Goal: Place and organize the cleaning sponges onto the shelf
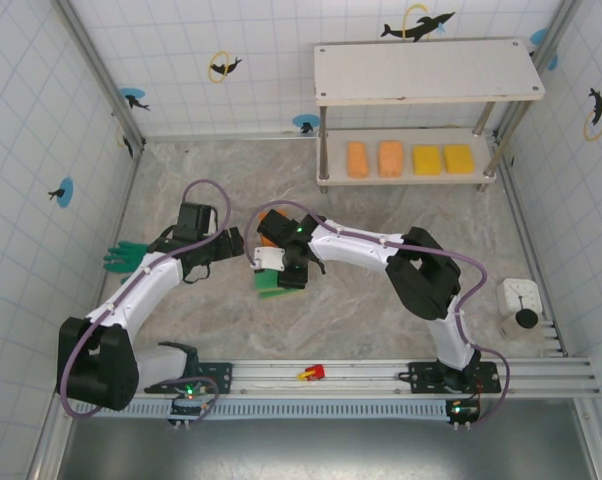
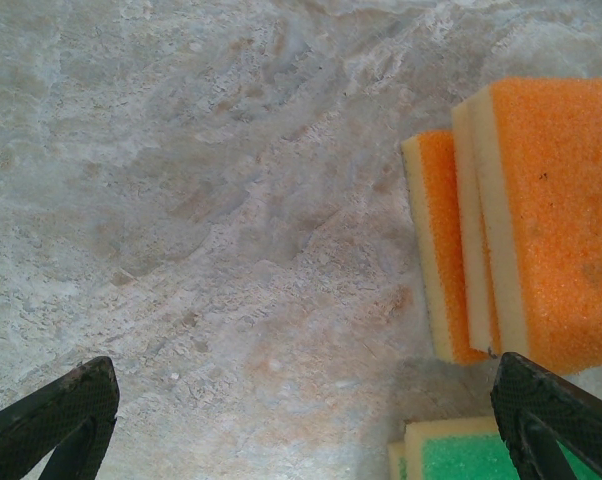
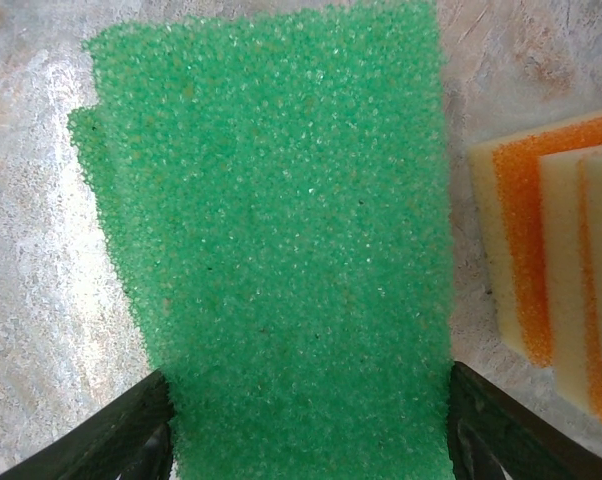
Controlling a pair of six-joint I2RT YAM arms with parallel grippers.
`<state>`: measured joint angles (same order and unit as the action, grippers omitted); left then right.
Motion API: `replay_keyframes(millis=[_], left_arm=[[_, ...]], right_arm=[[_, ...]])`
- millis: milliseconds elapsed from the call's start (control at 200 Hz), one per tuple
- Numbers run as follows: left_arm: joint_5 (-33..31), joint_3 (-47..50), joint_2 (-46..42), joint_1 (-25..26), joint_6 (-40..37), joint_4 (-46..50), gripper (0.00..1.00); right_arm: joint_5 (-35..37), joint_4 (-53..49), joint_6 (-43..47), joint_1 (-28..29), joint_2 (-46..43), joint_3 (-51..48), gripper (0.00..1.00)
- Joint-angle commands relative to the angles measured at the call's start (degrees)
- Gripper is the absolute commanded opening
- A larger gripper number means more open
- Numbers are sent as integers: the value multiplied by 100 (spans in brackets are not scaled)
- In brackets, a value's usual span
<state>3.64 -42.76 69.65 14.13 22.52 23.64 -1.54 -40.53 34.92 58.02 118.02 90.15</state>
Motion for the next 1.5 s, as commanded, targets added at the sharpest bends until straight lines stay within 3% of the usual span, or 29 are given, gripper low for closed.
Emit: replay_keyframes(millis=[0, 1492], left_arm=[[-20, 44, 23, -51, 49, -17, 97], [-63, 119, 27, -50, 72, -26, 97]], right_arm=[[-39, -143, -55, -10, 73, 214, 68], [-83, -366, -194, -176, -419, 47, 63]])
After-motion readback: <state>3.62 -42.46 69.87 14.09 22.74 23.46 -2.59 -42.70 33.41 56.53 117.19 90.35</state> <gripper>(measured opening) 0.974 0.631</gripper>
